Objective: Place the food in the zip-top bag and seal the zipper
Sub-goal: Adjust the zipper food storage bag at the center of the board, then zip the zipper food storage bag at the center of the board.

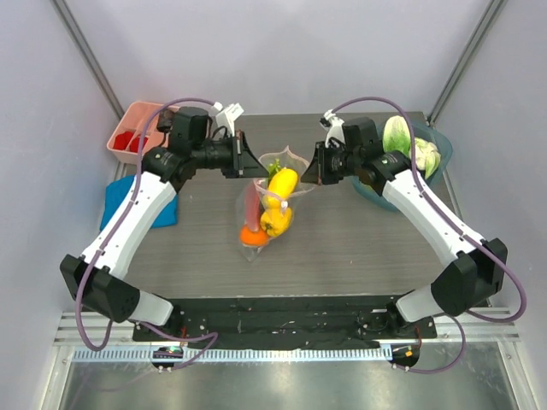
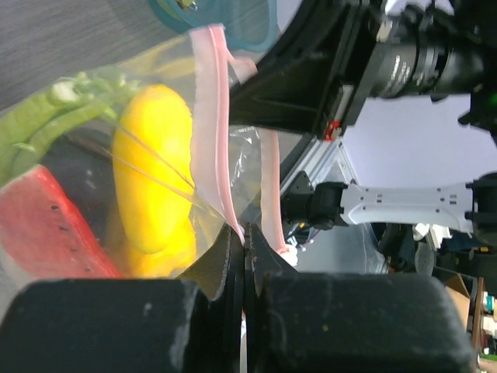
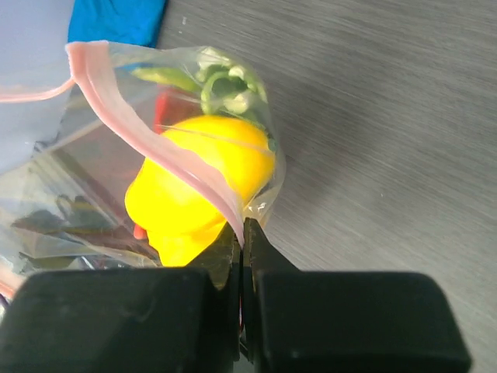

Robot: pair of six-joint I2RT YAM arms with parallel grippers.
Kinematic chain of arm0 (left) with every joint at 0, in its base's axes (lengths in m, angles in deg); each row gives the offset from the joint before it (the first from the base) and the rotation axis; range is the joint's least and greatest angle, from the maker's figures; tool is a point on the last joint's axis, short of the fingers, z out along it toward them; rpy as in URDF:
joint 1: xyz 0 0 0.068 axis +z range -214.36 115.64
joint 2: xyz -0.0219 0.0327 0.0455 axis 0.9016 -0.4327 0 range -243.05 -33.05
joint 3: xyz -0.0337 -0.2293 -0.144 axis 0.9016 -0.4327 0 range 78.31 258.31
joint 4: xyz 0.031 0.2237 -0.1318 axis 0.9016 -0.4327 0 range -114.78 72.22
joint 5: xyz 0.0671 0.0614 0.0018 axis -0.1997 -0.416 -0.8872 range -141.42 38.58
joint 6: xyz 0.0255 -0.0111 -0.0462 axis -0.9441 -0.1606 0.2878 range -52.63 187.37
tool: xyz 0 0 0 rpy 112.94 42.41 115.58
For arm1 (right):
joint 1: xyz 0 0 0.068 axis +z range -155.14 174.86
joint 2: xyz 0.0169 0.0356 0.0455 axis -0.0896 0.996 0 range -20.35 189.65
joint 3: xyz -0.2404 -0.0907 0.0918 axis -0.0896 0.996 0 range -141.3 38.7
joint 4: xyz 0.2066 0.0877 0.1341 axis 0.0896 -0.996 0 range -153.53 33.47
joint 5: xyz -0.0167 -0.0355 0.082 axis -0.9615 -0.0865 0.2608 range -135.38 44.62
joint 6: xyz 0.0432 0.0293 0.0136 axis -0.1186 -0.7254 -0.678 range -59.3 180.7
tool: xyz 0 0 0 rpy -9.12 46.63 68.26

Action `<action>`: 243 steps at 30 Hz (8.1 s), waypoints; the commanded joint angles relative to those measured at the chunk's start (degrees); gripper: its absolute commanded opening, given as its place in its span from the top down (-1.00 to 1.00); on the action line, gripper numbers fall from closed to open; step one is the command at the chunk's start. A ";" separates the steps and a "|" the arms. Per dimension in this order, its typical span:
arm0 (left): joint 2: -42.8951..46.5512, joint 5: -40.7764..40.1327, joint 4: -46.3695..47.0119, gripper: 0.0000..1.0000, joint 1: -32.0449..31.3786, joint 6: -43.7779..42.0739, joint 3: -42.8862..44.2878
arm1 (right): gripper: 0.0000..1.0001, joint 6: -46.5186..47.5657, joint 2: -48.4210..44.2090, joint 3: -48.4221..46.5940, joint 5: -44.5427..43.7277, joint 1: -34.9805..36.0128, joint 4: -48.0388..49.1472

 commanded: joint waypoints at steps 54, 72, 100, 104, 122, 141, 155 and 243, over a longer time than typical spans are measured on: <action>6.32 -22.67 -4.30 1.00 -33.45 -80.90 -5.14 | 0.98 36.85 25.96 -45.47 40.53 1.49 -31.68; 17.65 -24.43 -1.77 1.00 -30.99 -51.70 -18.22 | -0.62 30.50 14.81 -32.91 38.26 -0.77 -19.46; 28.64 -6.24 -11.34 1.00 -27.82 -65.06 -18.57 | -0.86 27.76 -14.74 15.17 45.81 -3.80 23.79; 28.29 -5.27 -12.57 1.00 -27.82 -64.53 -18.13 | -0.84 32.16 -12.28 13.51 46.24 -1.68 23.61; 28.29 -6.76 -12.22 1.00 -28.26 -64.27 -18.31 | -0.53 38.05 -2.87 5.94 51.17 6.14 18.87; 29.34 -10.01 -12.49 1.00 -28.26 -64.26 -19.27 | 0.90 38.32 -0.06 5.33 49.51 10.63 16.93; 35.85 -29.34 -11.34 -0.37 -23.96 -54.35 -16.12 | 0.98 34.27 -9.99 7.53 33.25 7.90 15.97; 17.22 -12.21 -4.51 -0.53 -7.34 -41.41 -10.66 | 0.98 24.52 -20.19 10.25 30.34 -8.80 16.93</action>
